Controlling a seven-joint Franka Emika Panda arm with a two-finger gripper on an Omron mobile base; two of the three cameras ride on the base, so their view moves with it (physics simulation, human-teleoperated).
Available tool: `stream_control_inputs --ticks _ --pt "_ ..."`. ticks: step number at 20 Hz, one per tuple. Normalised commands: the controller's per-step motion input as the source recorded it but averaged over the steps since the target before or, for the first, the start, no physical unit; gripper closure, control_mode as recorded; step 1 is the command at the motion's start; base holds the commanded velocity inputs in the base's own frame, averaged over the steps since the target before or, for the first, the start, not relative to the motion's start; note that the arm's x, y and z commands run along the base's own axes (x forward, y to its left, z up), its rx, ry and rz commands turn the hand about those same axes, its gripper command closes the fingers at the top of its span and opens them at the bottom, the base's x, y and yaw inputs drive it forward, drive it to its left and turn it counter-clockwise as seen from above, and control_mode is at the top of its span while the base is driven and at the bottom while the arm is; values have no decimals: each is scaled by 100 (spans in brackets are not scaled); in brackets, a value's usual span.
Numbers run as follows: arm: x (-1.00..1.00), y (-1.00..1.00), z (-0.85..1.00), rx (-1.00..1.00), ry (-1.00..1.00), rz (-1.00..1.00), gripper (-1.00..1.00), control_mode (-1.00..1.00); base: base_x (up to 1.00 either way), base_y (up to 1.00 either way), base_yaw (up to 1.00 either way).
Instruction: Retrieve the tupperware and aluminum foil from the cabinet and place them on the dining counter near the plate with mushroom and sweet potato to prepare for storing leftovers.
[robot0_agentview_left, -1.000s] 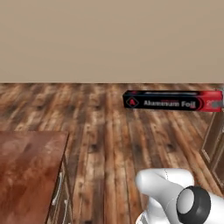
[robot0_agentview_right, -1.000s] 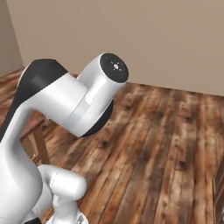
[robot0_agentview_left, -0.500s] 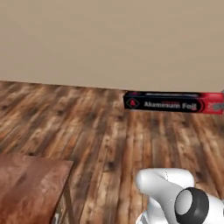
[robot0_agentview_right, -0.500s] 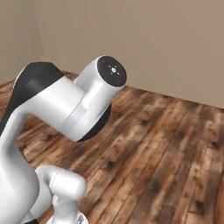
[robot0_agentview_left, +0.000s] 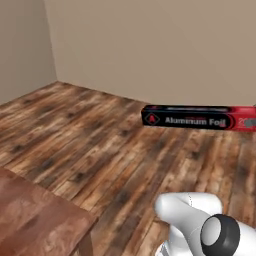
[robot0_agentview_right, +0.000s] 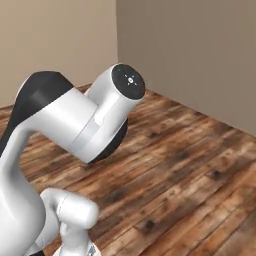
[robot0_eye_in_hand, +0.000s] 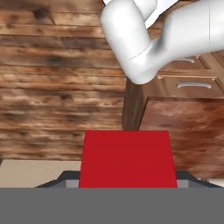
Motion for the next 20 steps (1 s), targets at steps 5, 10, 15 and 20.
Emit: stream_control_inputs --ticks 5,10,15,20 --pt "0 0 0 0 0 0 100 100 100 -9 60" --pt "0 0 0 0 0 0 100 100 100 -11 61" --pt "0 0 0 0 0 0 100 100 100 -21 57" --pt "0 0 0 0 0 0 100 100 100 -29 56"
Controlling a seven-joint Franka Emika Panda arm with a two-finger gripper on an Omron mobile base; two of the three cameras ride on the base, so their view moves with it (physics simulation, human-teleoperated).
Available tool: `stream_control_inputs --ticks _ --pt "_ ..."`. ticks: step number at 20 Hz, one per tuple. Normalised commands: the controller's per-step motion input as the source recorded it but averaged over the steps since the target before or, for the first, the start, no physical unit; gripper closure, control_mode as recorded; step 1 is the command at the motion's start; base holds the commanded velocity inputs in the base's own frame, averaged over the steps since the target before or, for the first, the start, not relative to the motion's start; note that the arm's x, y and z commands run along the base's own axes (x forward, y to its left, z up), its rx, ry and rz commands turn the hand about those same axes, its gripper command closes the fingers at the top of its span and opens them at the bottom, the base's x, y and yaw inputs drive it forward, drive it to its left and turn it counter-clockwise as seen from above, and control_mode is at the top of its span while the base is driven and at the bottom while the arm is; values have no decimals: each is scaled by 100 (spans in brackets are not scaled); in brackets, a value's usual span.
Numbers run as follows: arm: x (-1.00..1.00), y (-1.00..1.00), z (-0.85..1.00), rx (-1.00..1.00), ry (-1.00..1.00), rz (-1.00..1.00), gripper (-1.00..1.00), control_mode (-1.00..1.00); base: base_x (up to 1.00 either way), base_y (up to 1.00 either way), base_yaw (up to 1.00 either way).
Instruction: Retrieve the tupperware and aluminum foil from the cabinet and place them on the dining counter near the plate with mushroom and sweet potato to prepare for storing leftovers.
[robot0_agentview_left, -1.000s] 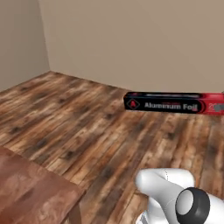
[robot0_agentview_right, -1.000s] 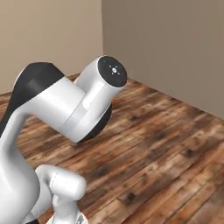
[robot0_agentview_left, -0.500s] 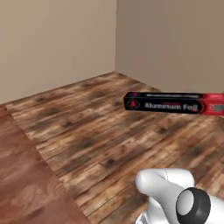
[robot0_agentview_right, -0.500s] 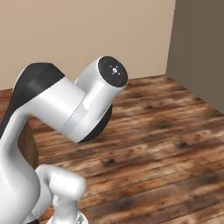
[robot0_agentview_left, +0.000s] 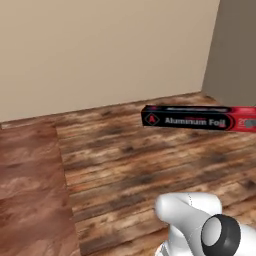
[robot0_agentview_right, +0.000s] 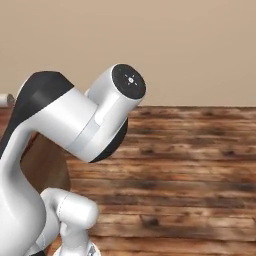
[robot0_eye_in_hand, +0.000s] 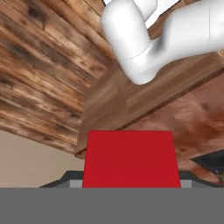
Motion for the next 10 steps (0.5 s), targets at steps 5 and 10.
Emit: stream_control_inputs --ticks 5,10 --pt "0 0 0 0 0 0 100 100 100 -46 50" --pt "0 0 0 0 0 0 100 100 100 -41 51"
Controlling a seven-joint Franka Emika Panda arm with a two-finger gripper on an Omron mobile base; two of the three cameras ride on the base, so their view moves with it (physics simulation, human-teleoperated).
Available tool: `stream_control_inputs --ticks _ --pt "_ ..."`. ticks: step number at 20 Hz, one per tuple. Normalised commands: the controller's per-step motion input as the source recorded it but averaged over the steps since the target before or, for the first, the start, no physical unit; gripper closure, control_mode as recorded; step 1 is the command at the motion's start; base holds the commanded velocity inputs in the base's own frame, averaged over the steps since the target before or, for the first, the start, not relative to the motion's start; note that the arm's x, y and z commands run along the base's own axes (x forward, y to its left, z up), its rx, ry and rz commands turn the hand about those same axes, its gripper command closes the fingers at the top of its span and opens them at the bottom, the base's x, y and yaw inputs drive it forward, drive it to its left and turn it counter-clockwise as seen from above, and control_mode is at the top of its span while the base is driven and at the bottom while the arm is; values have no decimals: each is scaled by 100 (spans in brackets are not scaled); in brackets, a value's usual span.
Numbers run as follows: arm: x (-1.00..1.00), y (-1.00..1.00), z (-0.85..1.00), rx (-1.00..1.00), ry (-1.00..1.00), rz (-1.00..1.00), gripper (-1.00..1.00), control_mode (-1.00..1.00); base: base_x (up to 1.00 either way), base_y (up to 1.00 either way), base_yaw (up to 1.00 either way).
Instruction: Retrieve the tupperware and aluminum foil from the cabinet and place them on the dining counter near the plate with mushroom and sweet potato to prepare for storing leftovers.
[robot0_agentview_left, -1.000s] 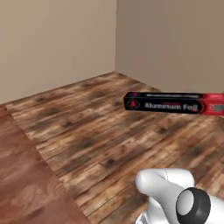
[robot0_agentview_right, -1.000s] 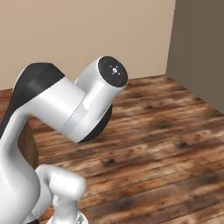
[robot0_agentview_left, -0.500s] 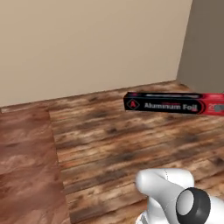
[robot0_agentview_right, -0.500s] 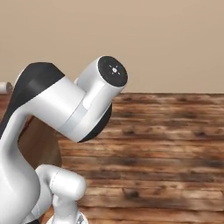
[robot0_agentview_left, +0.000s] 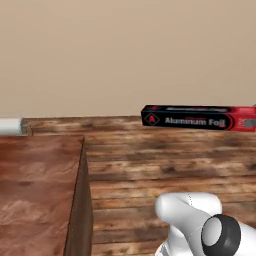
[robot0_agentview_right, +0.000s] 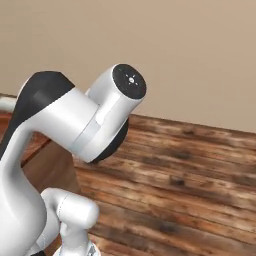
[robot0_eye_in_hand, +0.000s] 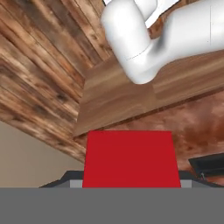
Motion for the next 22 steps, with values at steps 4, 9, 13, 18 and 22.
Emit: stream_control_inputs --ticks 4,9,13,18,22 --pt "0 0 0 0 0 0 100 100 100 -35 53" --pt "0 0 0 0 0 0 100 100 100 -32 54" --pt "0 0 0 0 0 0 100 100 100 -54 48" --pt "0 0 0 0 0 0 100 100 100 -76 42" --pt "0 0 0 0 0 0 100 100 100 -78 42"
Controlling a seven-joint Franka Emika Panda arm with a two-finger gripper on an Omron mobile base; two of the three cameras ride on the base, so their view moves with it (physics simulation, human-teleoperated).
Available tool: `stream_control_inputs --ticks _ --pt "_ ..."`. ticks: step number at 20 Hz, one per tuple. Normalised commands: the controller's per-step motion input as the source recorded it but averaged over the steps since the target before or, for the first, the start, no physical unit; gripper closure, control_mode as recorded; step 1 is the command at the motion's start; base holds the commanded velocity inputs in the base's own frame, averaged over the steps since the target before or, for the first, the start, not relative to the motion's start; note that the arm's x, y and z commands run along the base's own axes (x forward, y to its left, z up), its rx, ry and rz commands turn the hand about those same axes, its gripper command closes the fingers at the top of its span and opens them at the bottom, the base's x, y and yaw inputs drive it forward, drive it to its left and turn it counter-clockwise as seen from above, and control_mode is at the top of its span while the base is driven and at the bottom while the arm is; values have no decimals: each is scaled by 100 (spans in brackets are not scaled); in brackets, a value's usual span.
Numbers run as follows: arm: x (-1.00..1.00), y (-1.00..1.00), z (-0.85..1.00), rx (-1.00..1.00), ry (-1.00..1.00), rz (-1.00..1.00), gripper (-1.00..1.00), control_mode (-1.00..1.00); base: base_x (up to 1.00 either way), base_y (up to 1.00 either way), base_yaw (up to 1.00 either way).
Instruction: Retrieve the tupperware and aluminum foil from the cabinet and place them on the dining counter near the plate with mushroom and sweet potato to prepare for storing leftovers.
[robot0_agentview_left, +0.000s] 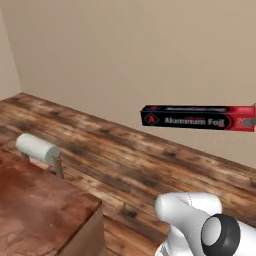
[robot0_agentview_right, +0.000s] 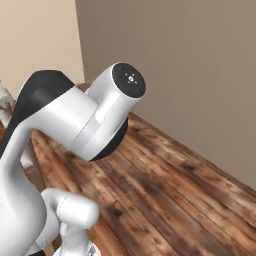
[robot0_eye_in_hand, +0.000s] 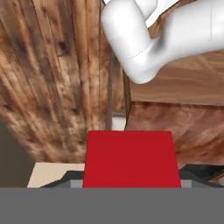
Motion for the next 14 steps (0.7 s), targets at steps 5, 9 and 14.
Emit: stream_control_inputs --ticks 5,9,14 --pt "0 0 0 0 0 0 100 100 100 -53 50" --pt "0 0 0 0 0 0 100 100 100 -35 57" --pt "0 0 0 0 0 0 100 100 100 -20 63"
